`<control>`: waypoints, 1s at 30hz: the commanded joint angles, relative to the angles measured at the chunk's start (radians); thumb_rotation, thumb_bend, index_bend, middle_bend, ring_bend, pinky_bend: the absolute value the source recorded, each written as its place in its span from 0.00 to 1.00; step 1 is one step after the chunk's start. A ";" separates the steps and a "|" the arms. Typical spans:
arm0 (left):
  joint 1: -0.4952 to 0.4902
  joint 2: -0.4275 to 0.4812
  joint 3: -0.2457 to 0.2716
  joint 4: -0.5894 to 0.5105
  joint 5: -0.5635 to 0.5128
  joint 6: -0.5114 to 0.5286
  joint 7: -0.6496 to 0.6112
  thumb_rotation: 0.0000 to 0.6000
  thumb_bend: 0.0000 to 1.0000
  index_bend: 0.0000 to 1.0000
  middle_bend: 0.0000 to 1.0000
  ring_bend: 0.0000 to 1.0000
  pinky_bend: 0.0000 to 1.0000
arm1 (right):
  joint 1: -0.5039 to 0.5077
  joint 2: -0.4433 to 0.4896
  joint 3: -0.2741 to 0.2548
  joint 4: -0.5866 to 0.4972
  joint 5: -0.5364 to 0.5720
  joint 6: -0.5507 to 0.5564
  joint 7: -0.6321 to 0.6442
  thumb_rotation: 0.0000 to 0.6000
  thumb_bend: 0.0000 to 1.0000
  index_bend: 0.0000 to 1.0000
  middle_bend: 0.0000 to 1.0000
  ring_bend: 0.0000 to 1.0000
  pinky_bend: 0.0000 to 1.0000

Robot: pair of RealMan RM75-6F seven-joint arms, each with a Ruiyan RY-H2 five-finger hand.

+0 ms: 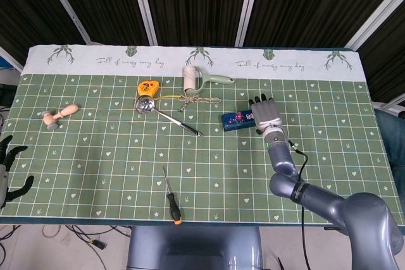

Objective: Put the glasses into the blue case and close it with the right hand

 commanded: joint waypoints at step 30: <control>0.002 -0.022 -0.008 0.018 0.026 0.041 0.030 1.00 0.31 0.10 0.00 0.00 0.00 | -0.789 0.471 -0.405 -0.720 -0.756 0.953 0.435 1.00 0.14 0.12 0.11 0.08 0.28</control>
